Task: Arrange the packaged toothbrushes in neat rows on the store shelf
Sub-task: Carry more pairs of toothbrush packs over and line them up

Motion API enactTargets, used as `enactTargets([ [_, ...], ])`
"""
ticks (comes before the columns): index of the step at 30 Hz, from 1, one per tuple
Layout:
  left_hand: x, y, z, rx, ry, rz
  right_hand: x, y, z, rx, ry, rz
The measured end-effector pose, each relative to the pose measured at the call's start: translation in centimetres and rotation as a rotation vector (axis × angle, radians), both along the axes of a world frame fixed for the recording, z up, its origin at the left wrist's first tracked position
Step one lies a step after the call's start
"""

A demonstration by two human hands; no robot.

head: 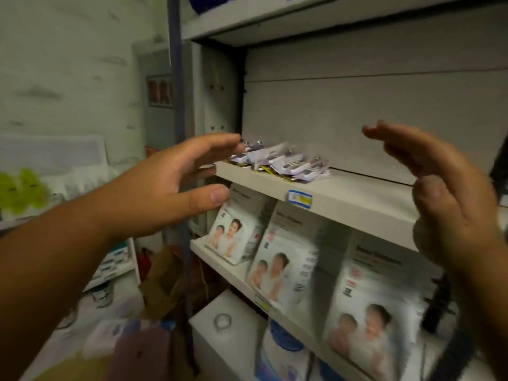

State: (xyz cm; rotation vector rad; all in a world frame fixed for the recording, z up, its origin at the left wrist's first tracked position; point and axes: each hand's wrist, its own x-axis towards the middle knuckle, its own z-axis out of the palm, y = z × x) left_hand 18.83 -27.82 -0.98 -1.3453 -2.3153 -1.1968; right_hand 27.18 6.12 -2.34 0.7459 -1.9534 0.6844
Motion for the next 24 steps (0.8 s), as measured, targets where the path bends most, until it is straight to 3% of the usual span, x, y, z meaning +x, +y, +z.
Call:
enactTargets([
  [7, -4.8, -4.6, -0.3, -0.051, 0.014, 0.067, -8.9, -1.6, 1.3, -0.230, -0.214, -0.072],
  [10, -7.4, -3.8, -0.8, -0.062, 0.022, 0.039, -11.4, -1.5, 2.2, -0.248, -0.189, -0.042],
  [12, -9.5, -2.6, -1.0, -0.092, 0.039, 0.036, -13.5, -0.9, 3.1, -0.220, -0.130, -0.063],
  [16, -14.3, 0.6, -0.5, -0.124, 0.048, 0.021, -18.0, -0.4, 5.6, -0.375, -0.103, 0.029],
  [24, -25.3, 9.9, -0.4, -0.171, 0.060, -0.048, -26.2, 2.6, 6.6, -0.308, -0.254, -0.116],
])
